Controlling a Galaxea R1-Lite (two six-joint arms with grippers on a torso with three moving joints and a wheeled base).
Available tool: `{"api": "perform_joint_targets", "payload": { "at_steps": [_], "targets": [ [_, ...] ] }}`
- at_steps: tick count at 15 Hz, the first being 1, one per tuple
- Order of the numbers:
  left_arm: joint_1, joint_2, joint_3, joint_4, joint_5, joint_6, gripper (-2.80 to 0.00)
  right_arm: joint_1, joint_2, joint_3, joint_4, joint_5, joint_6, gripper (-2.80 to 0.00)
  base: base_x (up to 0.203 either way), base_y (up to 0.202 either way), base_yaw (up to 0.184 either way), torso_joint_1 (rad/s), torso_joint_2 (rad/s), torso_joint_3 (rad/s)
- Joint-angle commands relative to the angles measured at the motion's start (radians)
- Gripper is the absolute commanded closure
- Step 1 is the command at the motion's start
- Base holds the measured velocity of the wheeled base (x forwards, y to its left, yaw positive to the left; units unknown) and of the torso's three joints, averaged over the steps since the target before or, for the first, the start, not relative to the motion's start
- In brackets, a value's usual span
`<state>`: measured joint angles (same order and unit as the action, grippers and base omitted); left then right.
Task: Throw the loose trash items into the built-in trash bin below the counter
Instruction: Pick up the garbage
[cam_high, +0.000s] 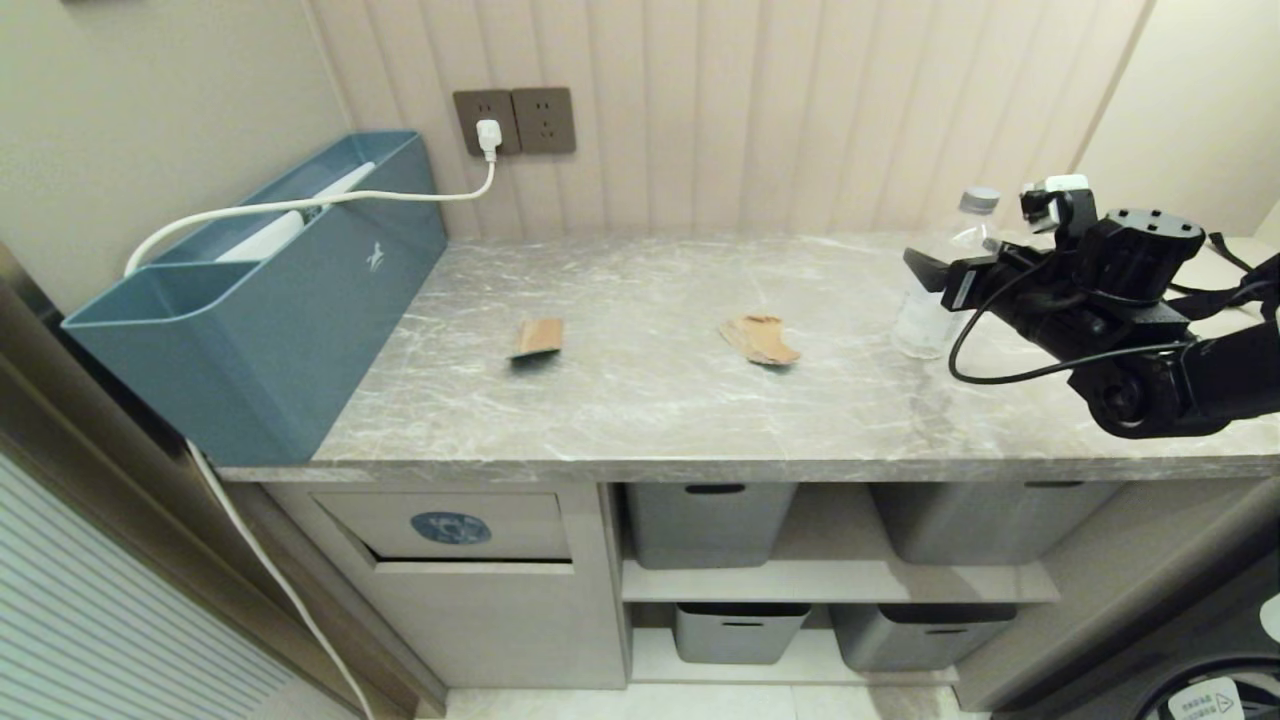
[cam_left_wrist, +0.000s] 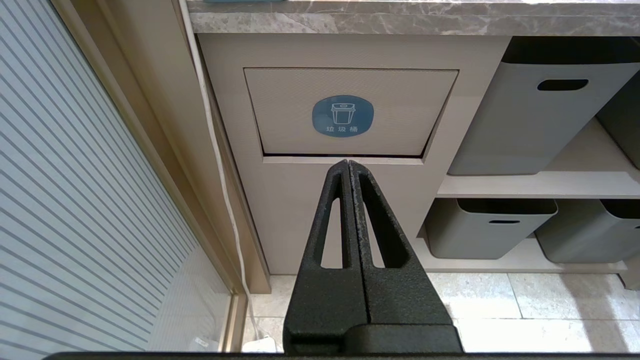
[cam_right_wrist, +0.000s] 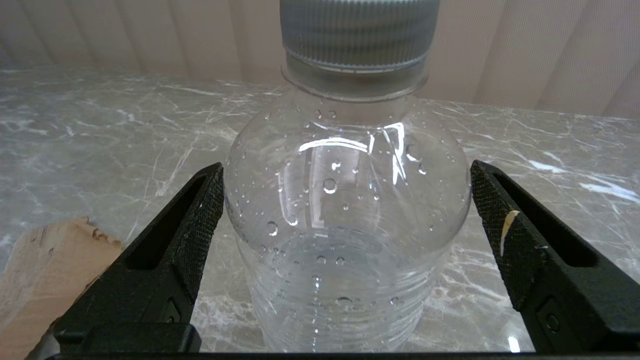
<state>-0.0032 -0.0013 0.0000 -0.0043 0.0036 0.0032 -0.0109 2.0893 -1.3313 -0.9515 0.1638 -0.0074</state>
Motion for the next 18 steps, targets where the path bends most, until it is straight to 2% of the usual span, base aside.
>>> {"api": "perform_joint_targets", "payload": {
  "at_steps": [1,12,13,18],
  "targets": [
    [0.000,-0.002,0.000,0.000,0.001,0.000,0.00,0.000,0.015,-0.014,-0.007,0.000,0.003,-2.80,0.000,0.000,0.000,0.000,0.00,0.000],
    [0.000,-0.002,0.000,0.000,0.001,0.000,0.00,0.000,0.044,-0.068,-0.007,0.000,0.006,-2.80,0.000,0.000,0.000,0.000,0.00,0.000],
    [0.000,-0.002,0.000,0.000,0.001,-0.002,0.00,0.000,0.046,-0.075,-0.006,0.000,0.006,0.00,0.000,0.000,0.000,0.000,0.00,0.000],
    [0.000,-0.002,0.000,0.000,0.001,-0.002,0.00,0.000,0.049,-0.075,-0.007,0.000,0.006,0.00,0.000,0.000,0.000,0.000,0.00,0.000]
  ]
}}
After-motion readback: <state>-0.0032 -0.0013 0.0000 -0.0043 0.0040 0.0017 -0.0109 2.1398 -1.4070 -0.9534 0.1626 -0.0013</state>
